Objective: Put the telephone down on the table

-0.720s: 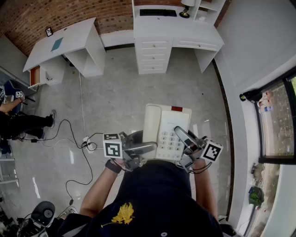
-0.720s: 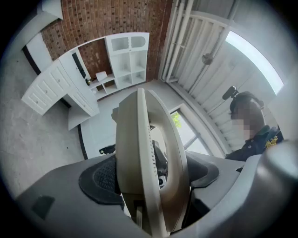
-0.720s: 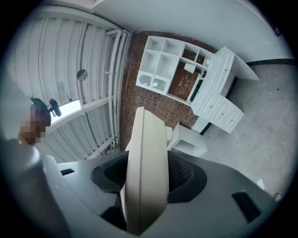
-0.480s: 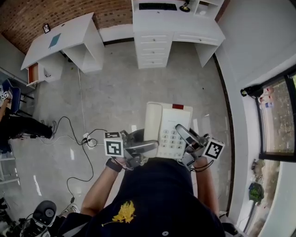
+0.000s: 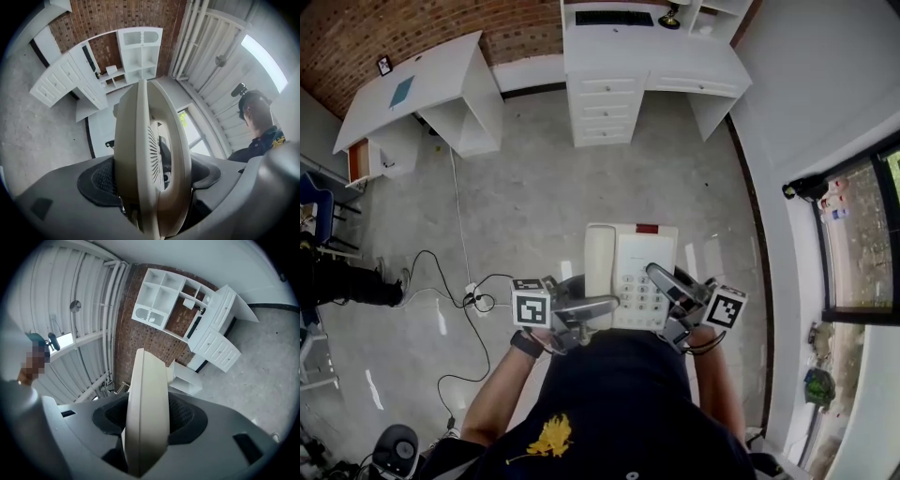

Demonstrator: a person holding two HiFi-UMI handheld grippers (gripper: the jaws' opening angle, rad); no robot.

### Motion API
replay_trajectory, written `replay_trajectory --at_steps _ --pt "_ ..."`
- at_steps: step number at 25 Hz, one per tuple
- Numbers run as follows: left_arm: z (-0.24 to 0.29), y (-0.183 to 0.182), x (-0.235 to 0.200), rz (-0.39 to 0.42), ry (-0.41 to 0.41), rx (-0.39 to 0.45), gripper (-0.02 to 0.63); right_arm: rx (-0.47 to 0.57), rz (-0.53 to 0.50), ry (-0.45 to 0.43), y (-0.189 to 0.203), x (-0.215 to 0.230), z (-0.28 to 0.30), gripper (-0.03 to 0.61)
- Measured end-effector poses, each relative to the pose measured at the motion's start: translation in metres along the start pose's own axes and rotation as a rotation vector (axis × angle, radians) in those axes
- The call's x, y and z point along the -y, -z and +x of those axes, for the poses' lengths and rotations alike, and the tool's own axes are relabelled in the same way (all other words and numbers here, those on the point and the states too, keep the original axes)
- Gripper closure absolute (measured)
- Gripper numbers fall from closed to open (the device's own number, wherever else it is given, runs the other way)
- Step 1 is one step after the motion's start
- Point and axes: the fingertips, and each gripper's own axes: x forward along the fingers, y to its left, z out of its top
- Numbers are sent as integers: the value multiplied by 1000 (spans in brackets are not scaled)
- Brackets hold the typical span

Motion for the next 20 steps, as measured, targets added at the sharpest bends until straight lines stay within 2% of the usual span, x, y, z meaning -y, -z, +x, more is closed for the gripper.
replay_trajectory --at_steps 6,13,20 --pt "23 3 8 -14 15 -28 196 65 41 17 -11 -2 -26 374" --pt "10 -50 -38 -42 17 -62 196 91 45 51 -35 29 30 368" --pt "59 -117 -88 -24 -23 -42 196 56 21 36 -114 84 60 368"
